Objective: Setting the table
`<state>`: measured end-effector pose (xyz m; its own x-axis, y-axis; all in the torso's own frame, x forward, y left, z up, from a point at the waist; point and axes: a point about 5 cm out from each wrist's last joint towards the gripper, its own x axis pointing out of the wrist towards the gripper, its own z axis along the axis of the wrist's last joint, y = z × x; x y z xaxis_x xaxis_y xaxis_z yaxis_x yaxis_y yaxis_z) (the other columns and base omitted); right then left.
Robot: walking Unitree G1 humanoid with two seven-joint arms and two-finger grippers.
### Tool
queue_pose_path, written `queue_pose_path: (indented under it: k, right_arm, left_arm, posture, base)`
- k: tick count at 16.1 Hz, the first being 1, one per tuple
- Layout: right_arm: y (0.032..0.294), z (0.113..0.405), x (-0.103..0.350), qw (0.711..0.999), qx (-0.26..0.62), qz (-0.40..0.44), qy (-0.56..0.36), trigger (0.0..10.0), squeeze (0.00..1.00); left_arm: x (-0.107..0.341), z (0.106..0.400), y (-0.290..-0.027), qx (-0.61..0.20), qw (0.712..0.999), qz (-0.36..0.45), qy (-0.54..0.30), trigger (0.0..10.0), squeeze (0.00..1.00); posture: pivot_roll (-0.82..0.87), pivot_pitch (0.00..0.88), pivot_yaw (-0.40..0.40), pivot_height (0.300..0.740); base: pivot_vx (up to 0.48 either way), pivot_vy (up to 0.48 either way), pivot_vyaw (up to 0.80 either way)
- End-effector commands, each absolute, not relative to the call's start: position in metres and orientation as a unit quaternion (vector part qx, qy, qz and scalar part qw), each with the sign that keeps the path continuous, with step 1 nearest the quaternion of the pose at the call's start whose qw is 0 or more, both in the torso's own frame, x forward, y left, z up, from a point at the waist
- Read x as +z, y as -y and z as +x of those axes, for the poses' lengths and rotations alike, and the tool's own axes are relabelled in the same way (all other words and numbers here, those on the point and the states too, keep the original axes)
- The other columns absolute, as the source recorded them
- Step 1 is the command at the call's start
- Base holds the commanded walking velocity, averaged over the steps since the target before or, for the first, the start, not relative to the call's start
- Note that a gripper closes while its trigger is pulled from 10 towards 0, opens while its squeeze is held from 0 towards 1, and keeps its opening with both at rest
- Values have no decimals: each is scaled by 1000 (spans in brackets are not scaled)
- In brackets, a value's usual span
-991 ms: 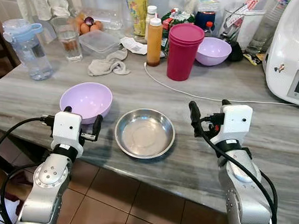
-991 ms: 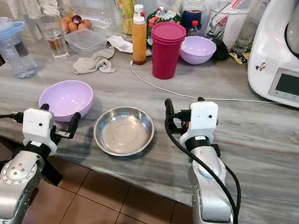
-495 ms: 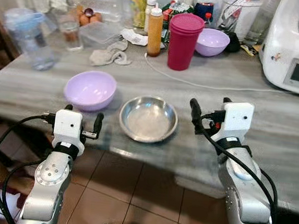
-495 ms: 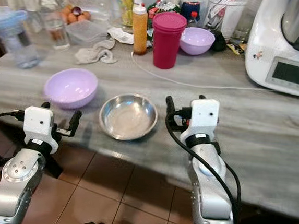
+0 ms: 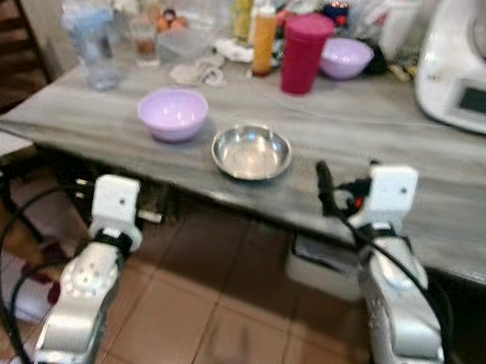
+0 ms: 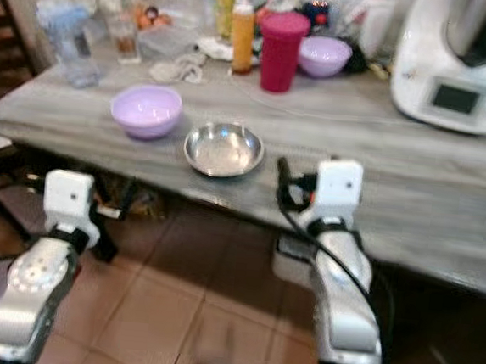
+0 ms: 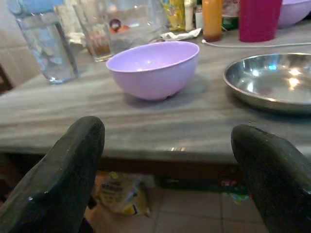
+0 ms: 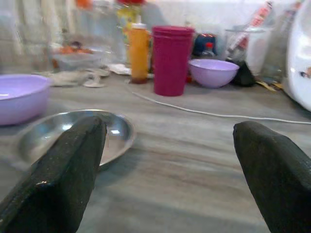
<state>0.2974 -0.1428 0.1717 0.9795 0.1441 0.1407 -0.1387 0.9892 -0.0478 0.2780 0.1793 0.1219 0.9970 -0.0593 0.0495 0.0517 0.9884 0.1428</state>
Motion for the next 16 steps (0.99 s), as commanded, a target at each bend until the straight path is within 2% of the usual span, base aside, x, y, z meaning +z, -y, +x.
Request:
queue_pose_path:
  k: [1,10,16]
  right_arm:
    - [144,297,173,995,70,-18,74,10000,0]
    - [144,299,171,995,66,-16,71,10000,0]
    - [143,298,169,995,65,-14,70,10000,0]
  left_arm:
    - [120,277,-180,-23,997,71,21,10000,0]
    - [119,275,-177,-28,997,74,22,10000,0]
    - [125,273,-166,-71,994,64,46,10000,0]
  posture:
    - [-165,71,62,740]
    - [-160,71,62,740]
    - [-161,74,70,740]
  base:
    - [-300,0,0]
    - [-289,0,0]
    - [0,0,0]
